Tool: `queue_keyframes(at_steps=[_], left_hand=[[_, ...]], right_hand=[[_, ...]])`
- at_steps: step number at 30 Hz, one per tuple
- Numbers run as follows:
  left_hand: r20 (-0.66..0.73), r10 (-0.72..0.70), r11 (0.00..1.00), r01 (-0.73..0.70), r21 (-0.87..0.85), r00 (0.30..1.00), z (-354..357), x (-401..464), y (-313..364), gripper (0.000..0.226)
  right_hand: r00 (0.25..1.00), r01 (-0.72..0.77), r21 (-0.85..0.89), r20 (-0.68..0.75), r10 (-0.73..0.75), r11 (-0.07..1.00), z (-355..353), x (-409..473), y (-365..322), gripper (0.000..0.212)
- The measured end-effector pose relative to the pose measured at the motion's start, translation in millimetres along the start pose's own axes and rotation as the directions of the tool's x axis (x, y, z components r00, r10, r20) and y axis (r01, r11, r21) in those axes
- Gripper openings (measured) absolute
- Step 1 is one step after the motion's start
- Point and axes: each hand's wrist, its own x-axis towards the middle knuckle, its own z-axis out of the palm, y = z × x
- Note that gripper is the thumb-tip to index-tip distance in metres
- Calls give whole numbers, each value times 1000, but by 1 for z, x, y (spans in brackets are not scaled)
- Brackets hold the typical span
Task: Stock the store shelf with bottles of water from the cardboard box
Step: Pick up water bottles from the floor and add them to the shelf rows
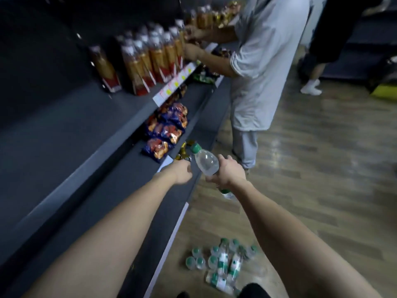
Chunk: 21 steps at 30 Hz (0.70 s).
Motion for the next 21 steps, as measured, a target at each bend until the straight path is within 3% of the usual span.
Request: queue_keyframes(at_steps=[7, 11, 14, 16, 18, 21], left_hand=[[-304, -148, 987, 121, -108, 941, -92, -40, 2, 19], [-417, -229, 970, 170, -173, 880, -131, -80, -5, 11], [-458, -323, 941, 231, -246, 828, -150, -120, -17, 5], [-470, -375, 917, 245, -315, 799, -155, -148, -23, 13], [-445, -407, 888, 232, -397, 798, -155, -174, -25, 23], [-420, -416, 832, 151, -534, 807, -155, -213, -30, 17]], right_hand=[[971, 231, 97, -85, -224, 968, -82, 33, -54, 59], [926, 376, 98, -76, -370, 921, -109, 35, -97, 69], [866, 501, 114, -67, -496, 858, -110, 22, -133, 63], [823, 566, 134, -40, -567, 813, -103, 7, -154, 60], [780, 619, 151, -3, -626, 771, -95, -7, -172, 60], [746, 642, 247, 16, -666, 726, -83, -28, -202, 59]])
